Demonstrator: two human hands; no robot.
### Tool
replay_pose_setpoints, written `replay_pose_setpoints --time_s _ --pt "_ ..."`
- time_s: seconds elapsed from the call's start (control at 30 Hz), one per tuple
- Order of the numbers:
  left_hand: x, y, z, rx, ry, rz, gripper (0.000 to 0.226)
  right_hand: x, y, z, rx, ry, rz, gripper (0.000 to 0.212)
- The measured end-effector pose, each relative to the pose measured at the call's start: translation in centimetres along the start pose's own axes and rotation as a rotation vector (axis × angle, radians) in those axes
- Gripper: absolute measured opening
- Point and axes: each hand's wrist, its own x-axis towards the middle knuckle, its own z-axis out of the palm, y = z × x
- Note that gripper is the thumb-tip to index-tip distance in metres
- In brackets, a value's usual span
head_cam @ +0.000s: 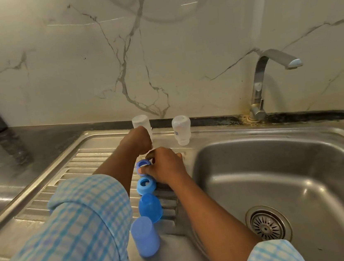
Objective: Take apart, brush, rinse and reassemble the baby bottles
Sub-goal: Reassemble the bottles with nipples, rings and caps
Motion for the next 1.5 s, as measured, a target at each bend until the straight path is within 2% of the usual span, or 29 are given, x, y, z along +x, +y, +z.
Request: replay_pose_setpoints --time_s 0.1,0.2,0.27,0.4,0.53,0.6,0.77,0.83,0.9,0.97,1.0,1.03,1.07,1.1,1.13,1.17,1.2,1.23,1.3,1.33,1.37,1.43,1.47,1.5 --pt "-1.0 0.9 -0.6 -0.125 0.084 -0.001 0.030 -1.2 0.6 -2.2 0.049 -0.004 0.015 0.043" --pt "-3.1 2.8 -1.0 -0.287 0.110 0.039 0.031 -3.2 1.9 -5.1 0.162 0.036 0.033 0.034" --pt "-4.8 4.2 -0.9 -0.418 0.087 0.087 0.034 -5.0 3.5 -7.2 0.197 0.089 0.041 0.028" --pt "-8.5 7.8 0.8 -0.730 0.006 0.121 0.032 -9.2 7.6 -11.8 0.235 0.121 0.093 0.046" --pt "-13.3 11.4 4.3 -1.040 -0.090 0.252 0.018 -13.1 11.6 -15.4 0.164 0.178 0.143 0.033" --pt "-15.1 12.4 6.3 -1.090 -0.114 0.323 0.012 -14.9 13.4 -16.6 0.160 0.215 0.174 0.029" --pt "-18.0 13.2 10.3 -1.107 -0.155 0.309 0.010 -18.0 16.9 -18.1 0.170 0.192 0.210 0.039" --pt "-18.2 13.1 10.4 -1.023 -0.039 0.351 0.009 -17.7 17.1 -18.5 0.124 0.215 0.230 0.041" --pt "-18.7 13.5 9.4 -0.959 0.210 0.374 0.010 -17.3 16.2 -19.2 0.108 0.338 0.183 0.043" --pt "-19.9 14.3 7.6 -0.997 0.578 0.435 0.014 -17.3 13.8 -20.5 0.200 0.601 0.042 0.041" --pt "-20.4 14.7 6.9 -1.009 0.726 0.486 0.016 -17.7 12.3 -21.2 0.224 0.797 -0.088 0.041" --pt "-20.4 14.7 7.1 -0.969 0.782 0.534 0.017 -17.8 12.0 -21.2 0.187 0.964 -0.188 0.041" --pt "-19.8 14.7 7.6 -0.895 0.743 0.581 0.015 -17.6 12.5 -21.2 0.076 1.049 -0.221 0.039" --pt "-19.1 14.6 8.5 -0.733 0.577 0.599 0.010 -17.2 14.1 -20.7 -0.035 0.968 -0.165 0.032" --pt "-18.7 14.4 9.6 -0.513 0.393 0.591 0.008 -16.9 15.2 -19.9 -0.146 0.675 0.052 0.026" --pt "-18.6 14.4 10.4 -0.341 0.312 0.602 0.010 -16.7 16.8 -19.0 -0.195 0.330 0.315 0.028" --pt "-18.6 14.4 10.9 -0.307 0.351 0.634 0.012 -16.8 17.3 -18.5 -0.206 0.150 0.445 0.029" --pt "-18.6 14.5 10.8 -0.378 0.450 0.666 0.013 -16.6 17.4 -18.6 -0.165 0.207 0.441 0.027" --pt "-18.9 15.0 10.6 -0.457 0.562 0.744 0.013 -16.5 16.8 -19.7 -0.041 0.779 0.166 0.028" --pt "-18.4 15.3 10.6 -0.420 0.576 0.800 0.011 -16.0 16.7 -20.1 -0.079 0.909 0.070 0.029" --pt "-18.3 15.1 10.8 -0.391 0.558 0.811 0.009 -15.8 16.8 -19.8 -0.120 0.801 0.094 0.028" --pt "-18.6 14.9 10.7 -0.480 0.599 0.786 0.012 -16.2 18.0 -18.8 -0.089 0.418 0.330 0.023" --pt "-19.0 14.8 10.5 -0.555 0.663 0.753 0.014 -16.3 18.2 -18.8 -0.076 0.424 0.347 0.021" --pt "-19.2 14.8 10.0 -0.573 0.690 0.773 0.015 -16.1 17.8 -19.3 -0.044 0.612 0.278 0.016"
